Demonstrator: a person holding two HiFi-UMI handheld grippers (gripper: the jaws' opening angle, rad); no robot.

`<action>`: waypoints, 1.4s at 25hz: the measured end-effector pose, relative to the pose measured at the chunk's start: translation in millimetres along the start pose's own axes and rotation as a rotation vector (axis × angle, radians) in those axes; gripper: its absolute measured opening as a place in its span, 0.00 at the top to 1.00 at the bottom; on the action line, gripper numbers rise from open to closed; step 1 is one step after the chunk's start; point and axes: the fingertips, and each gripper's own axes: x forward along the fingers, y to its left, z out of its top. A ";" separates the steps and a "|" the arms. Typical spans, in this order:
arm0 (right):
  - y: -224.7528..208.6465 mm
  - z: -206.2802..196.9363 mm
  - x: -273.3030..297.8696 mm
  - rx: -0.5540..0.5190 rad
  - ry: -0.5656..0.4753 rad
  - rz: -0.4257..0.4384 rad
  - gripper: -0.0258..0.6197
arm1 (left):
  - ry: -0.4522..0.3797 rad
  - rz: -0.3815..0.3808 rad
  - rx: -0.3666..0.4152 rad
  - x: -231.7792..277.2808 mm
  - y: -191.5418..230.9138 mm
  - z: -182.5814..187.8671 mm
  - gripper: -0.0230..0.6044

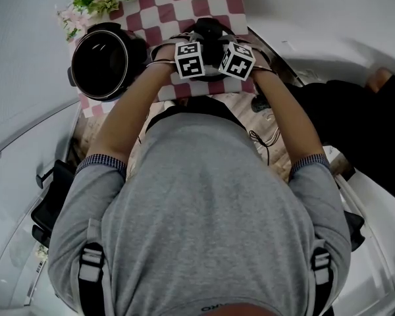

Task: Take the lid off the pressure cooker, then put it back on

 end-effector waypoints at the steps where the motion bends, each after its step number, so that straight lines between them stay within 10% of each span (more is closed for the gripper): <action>1: -1.5 -1.2 3.3 -0.013 0.016 0.002 0.41 | 0.007 -0.004 0.004 1.6 0.5 -0.4 0.43; 35: 0.5 5.4 8.2 -0.158 0.152 0.091 0.51 | -0.004 -0.033 -0.002 -0.8 -1.1 -0.5 0.49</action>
